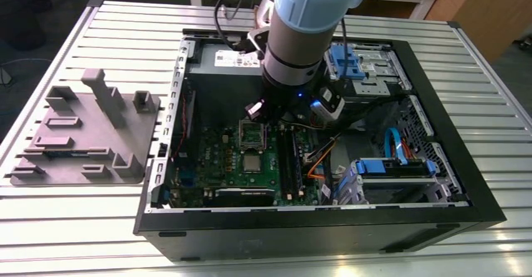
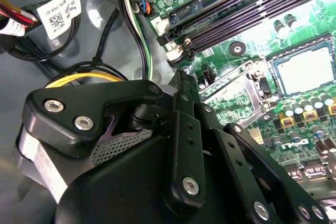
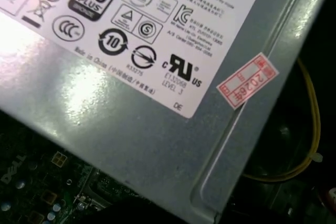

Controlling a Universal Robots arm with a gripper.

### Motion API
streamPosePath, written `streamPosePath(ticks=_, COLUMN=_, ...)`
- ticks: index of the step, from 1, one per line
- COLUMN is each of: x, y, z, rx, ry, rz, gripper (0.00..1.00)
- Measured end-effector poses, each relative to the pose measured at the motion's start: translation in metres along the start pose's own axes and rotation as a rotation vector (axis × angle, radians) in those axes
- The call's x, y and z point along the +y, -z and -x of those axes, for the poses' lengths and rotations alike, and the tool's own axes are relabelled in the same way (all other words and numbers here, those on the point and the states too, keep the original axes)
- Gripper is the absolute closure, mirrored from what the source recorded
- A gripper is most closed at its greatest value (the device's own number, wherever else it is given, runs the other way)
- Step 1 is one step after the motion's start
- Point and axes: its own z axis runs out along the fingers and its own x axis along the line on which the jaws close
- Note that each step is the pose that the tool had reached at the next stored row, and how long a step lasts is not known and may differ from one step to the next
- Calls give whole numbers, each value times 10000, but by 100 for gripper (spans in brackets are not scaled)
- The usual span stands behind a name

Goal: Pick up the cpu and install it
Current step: 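Close the cpu cover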

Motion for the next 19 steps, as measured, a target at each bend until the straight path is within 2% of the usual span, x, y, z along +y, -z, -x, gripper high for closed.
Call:
streamPosePath(ticks=6, x=-10, y=57, z=-8, rx=2, ry=8, rz=0, gripper=90)
streamPosePath(ticks=13, x=-12, y=60, z=-9, rx=2, ry=16, rz=1, gripper=90)
streamPosePath(ticks=19, x=-28, y=91, z=-21, rx=33, ry=192, rz=13, gripper=90)
